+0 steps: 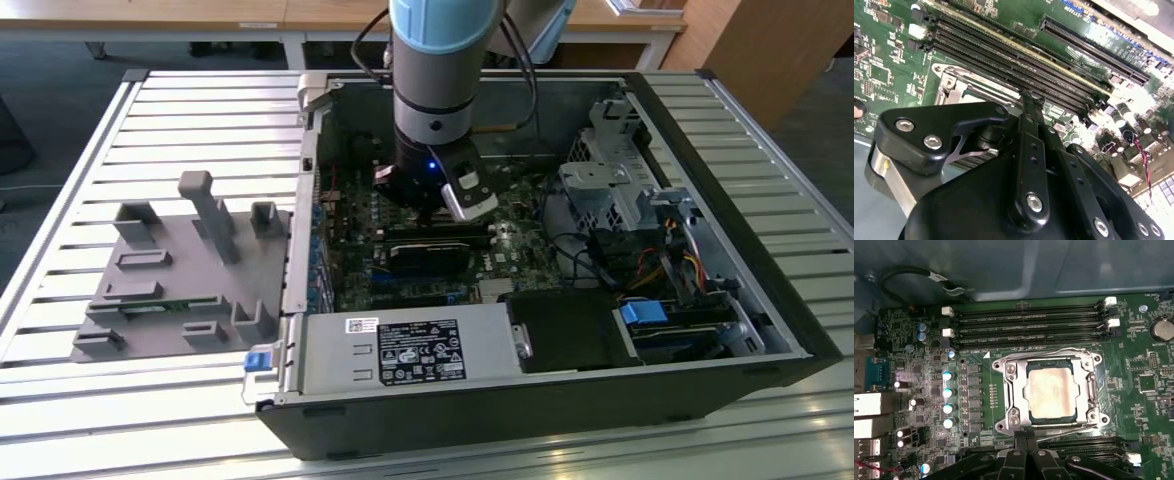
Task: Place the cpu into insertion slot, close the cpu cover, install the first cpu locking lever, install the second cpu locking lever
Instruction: 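Install the second cpu locking lever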
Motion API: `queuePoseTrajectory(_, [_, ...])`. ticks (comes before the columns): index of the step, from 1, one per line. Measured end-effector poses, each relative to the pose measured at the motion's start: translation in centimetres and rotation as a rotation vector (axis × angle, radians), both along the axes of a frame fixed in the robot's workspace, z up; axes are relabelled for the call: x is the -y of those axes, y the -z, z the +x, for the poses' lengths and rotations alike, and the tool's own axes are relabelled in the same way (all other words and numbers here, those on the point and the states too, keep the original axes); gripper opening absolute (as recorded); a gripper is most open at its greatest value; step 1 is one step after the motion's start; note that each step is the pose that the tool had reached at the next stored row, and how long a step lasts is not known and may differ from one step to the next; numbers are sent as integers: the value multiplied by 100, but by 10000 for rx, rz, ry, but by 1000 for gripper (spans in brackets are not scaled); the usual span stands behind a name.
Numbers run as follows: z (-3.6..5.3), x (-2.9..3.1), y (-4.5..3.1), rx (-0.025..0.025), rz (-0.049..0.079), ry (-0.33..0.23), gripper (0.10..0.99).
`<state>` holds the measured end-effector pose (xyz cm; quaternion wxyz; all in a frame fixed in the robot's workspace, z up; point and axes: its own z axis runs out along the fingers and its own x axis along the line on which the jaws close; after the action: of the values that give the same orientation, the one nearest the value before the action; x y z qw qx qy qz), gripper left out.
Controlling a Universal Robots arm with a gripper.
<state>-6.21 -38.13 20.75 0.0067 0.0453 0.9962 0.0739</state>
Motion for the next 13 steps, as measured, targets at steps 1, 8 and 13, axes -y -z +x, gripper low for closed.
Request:
queuePoseTrajectory(1, [-3,4,5,0,17,-1,106])
queuePoseTrajectory(8, [-36,83,19,0,167,-3,106])
queuePoseTrajectory(13, [-65,121,33,0,409,-78,106])
